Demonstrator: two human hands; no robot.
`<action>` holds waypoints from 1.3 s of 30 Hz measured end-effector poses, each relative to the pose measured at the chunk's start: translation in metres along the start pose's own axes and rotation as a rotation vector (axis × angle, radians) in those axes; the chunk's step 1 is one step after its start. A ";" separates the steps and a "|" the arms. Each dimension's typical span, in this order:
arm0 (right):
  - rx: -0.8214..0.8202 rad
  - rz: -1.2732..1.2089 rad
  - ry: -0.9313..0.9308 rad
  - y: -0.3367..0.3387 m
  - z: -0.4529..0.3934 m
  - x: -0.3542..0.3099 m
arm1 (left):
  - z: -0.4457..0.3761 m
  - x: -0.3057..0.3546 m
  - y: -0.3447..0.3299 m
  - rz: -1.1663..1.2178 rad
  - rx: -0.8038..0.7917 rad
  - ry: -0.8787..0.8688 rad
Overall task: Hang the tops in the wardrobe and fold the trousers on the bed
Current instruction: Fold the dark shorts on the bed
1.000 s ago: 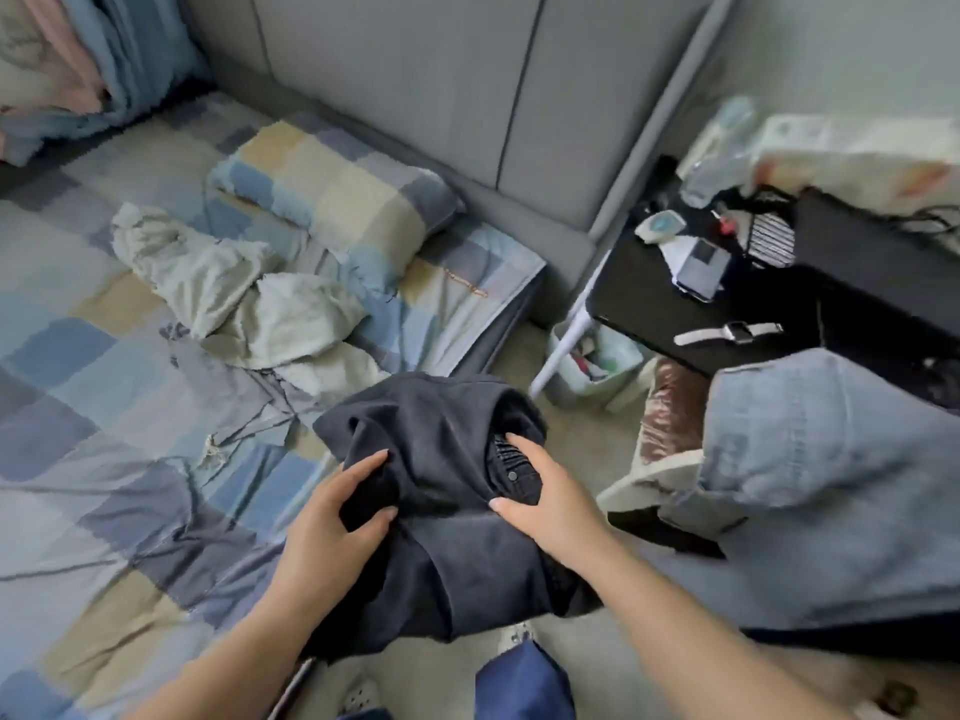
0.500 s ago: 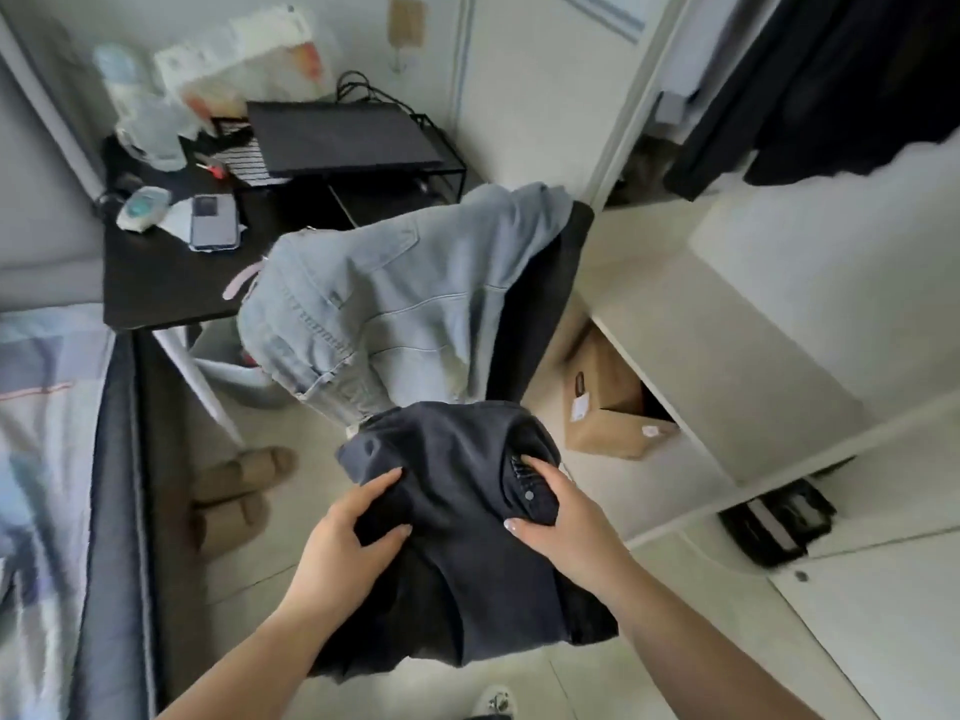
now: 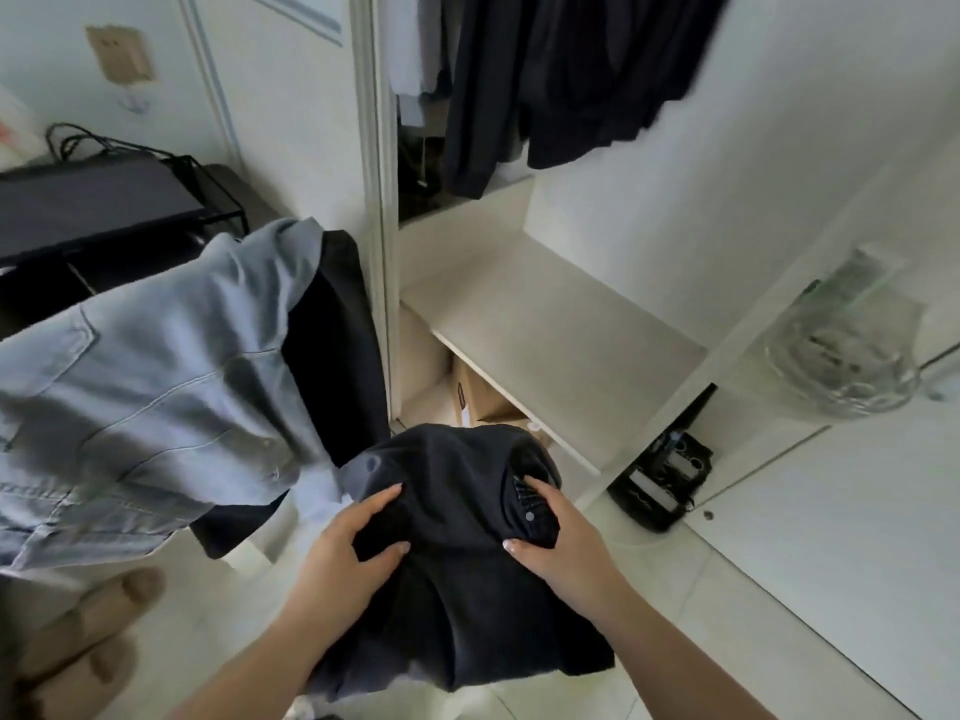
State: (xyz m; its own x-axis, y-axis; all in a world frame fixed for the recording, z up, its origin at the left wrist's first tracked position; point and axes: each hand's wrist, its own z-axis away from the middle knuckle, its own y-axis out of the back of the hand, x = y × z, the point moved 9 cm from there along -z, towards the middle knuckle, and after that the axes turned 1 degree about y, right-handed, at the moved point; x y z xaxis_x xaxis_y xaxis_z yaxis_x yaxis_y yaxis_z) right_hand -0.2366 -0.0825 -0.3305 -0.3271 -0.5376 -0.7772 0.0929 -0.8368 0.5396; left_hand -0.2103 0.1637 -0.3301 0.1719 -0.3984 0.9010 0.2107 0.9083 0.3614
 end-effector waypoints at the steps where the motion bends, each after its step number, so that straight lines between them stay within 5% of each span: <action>1: 0.010 -0.014 -0.010 0.003 -0.007 0.002 | -0.011 0.004 -0.003 -0.001 -0.016 -0.003; 15: 0.284 -0.208 -0.249 0.039 -0.165 0.022 | -0.254 0.019 -0.054 0.021 -0.362 0.059; 23: 0.590 -0.347 -0.293 0.119 -0.253 0.023 | -0.410 0.101 -0.125 -0.167 -0.550 -0.165; 32: 0.754 -0.286 -0.189 0.199 -0.360 0.048 | -0.537 0.162 -0.194 -0.305 -0.511 -0.513; 39: 0.724 -0.260 -0.321 0.159 -0.435 0.147 | -0.608 0.080 -0.257 -0.527 -0.499 -0.535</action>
State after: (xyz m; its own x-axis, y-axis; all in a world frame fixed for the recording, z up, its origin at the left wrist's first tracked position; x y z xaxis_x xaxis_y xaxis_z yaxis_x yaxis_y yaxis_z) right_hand 0.1388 -0.3402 -0.4993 -0.5172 -0.1889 -0.8347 -0.6142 -0.5973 0.5158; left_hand 0.3343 -0.1795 -0.4968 -0.5097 -0.5211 0.6846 0.5505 0.4140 0.7250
